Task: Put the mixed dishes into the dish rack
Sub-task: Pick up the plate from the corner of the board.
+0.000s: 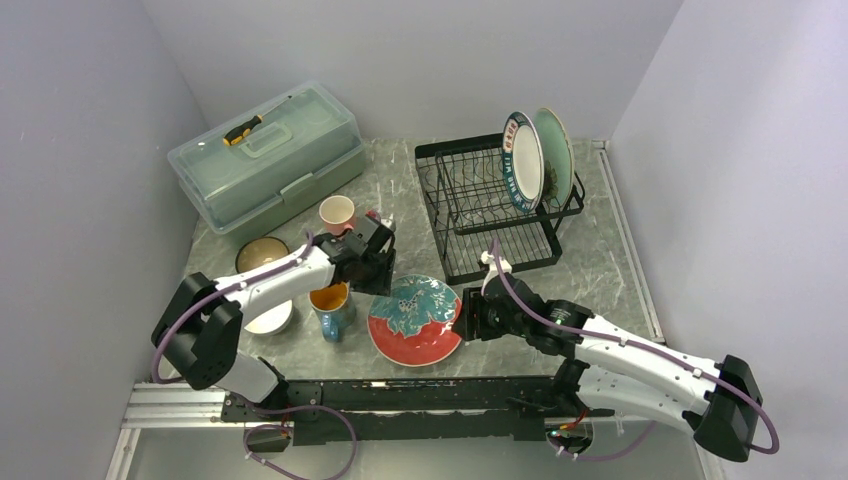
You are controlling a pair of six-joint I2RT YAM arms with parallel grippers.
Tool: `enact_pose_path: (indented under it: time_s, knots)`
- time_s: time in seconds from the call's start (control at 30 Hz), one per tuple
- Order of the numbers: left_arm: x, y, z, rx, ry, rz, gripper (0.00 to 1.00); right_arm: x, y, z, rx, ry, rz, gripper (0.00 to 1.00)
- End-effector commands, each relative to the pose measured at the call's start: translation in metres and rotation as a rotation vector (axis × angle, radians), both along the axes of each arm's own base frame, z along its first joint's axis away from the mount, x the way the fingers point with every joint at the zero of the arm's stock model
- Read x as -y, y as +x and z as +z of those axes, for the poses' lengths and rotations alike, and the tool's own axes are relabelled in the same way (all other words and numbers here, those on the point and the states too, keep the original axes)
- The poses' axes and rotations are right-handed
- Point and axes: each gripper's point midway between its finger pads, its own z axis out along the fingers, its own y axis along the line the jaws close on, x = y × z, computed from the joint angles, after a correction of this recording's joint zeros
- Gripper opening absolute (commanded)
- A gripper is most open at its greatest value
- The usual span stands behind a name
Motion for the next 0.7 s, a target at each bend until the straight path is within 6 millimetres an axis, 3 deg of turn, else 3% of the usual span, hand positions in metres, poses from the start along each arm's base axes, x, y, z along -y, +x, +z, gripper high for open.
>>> enact_pose_path:
  time_s: [0.0,0.3,0.67]
  knots:
    - [0.003,-0.003,-0.010,-0.031,-0.021,0.008,0.46,-0.006,0.003,0.006,0.014,0.034,-0.004,0.52]
    - [-0.003,-0.006,-0.021,-0.037,0.004,0.018,0.42,-0.006,0.002,0.005,0.013,0.037,0.000,0.52]
    - [-0.003,-0.011,-0.028,-0.055,-0.002,0.009,0.28,0.005,0.003,-0.013,-0.013,-0.025,-0.046,0.52]
